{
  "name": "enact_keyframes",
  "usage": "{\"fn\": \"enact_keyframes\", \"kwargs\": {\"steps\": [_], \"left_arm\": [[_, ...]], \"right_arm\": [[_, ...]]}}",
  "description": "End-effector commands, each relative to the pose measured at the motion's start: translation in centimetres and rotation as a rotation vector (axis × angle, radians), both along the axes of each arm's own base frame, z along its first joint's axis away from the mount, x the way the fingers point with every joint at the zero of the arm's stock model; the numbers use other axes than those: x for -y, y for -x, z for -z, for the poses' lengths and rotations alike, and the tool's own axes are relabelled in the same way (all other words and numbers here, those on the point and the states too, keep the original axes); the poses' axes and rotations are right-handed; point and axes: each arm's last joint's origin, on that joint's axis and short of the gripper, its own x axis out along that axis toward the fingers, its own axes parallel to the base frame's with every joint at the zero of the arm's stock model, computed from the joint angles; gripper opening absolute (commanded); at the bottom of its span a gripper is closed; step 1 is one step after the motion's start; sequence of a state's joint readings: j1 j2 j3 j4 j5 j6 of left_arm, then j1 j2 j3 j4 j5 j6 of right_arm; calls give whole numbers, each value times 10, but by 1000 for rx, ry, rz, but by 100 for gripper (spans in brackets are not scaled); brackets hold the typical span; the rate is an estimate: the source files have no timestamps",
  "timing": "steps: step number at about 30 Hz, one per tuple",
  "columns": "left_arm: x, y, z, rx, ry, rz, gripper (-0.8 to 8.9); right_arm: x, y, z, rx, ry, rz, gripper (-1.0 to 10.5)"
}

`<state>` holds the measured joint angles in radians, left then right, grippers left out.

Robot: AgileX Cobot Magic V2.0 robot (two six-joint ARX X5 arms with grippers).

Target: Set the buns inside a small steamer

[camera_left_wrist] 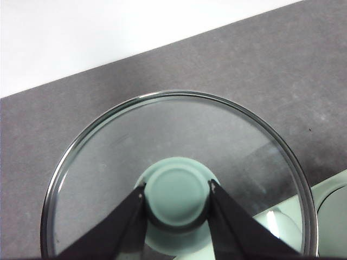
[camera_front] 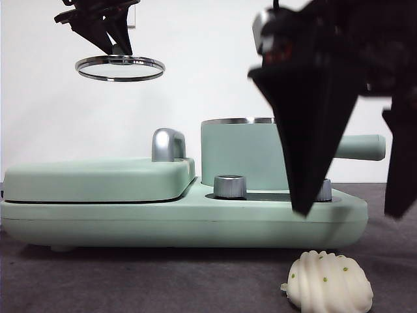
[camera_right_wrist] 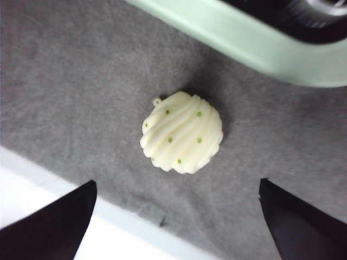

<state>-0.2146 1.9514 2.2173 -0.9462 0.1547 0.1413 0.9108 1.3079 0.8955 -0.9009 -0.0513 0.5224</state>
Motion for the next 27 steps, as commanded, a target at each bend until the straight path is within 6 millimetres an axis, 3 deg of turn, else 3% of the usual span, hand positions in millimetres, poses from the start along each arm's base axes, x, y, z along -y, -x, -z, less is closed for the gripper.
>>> {"fn": "enact_keyframes", "kwargs": {"steps": [1, 18, 27], "left_arm": [[4, -3, -7, 43, 16, 6, 54], [4, -3, -7, 41, 19, 6, 54], [4, -3, -7, 40, 21, 4, 54]], "right_arm": [[-5, 0, 9, 2, -13, 7, 477], [-22, -13, 49, -45, 42, -22, 475], [-25, -17, 55, -25, 51, -23, 287]]}}
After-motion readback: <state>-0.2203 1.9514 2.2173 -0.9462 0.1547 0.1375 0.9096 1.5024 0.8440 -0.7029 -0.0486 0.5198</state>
